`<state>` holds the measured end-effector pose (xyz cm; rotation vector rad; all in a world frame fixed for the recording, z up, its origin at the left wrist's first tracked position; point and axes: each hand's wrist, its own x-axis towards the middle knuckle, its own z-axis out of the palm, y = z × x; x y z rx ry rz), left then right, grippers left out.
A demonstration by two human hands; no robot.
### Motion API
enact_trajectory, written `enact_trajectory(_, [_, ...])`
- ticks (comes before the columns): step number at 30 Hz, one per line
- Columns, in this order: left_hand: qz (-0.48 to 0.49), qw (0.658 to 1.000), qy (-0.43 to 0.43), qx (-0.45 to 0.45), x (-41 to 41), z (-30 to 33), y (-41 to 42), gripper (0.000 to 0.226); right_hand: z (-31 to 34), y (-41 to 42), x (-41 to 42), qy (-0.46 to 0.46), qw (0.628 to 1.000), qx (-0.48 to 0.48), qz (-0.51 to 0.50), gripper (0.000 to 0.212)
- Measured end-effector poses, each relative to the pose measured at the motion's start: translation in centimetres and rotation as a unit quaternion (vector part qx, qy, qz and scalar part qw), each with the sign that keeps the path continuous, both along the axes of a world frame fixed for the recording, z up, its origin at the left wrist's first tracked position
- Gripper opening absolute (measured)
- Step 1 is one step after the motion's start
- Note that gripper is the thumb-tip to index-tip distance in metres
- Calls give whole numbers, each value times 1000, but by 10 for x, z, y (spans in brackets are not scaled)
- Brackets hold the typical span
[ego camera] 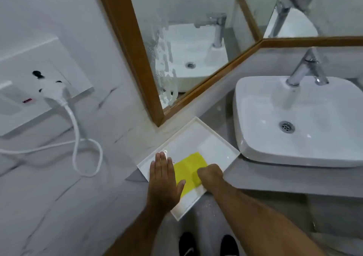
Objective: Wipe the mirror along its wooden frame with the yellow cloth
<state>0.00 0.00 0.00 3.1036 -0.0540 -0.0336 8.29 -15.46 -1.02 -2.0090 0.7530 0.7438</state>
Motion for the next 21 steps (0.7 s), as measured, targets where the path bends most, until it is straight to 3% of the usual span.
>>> enact_trajectory(4, [27, 1000, 13, 3, -5, -7, 17, 84, -6, 15, 2, 36, 988, 114, -94, 21])
enact_trajectory(8, [31, 999, -3, 18, 2, -2, 33, 83, -5, 30, -1, 25, 970, 190, -150, 26])
enact_trajectory(11, [24, 998, -44, 47, 18, 16, 43, 83, 6, 37, -1, 27, 919, 284, -273, 10])
enact_trajectory(13, [0, 996, -71, 60, 28, 37, 44, 83, 17, 33, 0, 1, 883, 350, -315, 13])
enact_trajectory(16, [-34, 990, -110, 83, 48, 73, 38, 84, 29, 11, 7, -31, 867, 379, -322, 30])
enact_trajectory(18, [-61, 980, -158, 108, 65, 110, 29, 87, 47, -9, 28, -85, 874, 406, -252, 33])
enact_trajectory(19, [-74, 974, -179, 115, 74, 129, 24, 87, 73, -17, 38, -102, 833, 518, -166, 46])
enact_trajectory(20, [-87, 968, -200, 124, 83, 151, 19, 87, 105, -23, 50, -137, 744, 652, -55, 71])
enact_trajectory(21, [-100, 960, -219, 141, 95, 176, 16, 86, 143, -29, 75, -229, 638, 735, -2, 101])
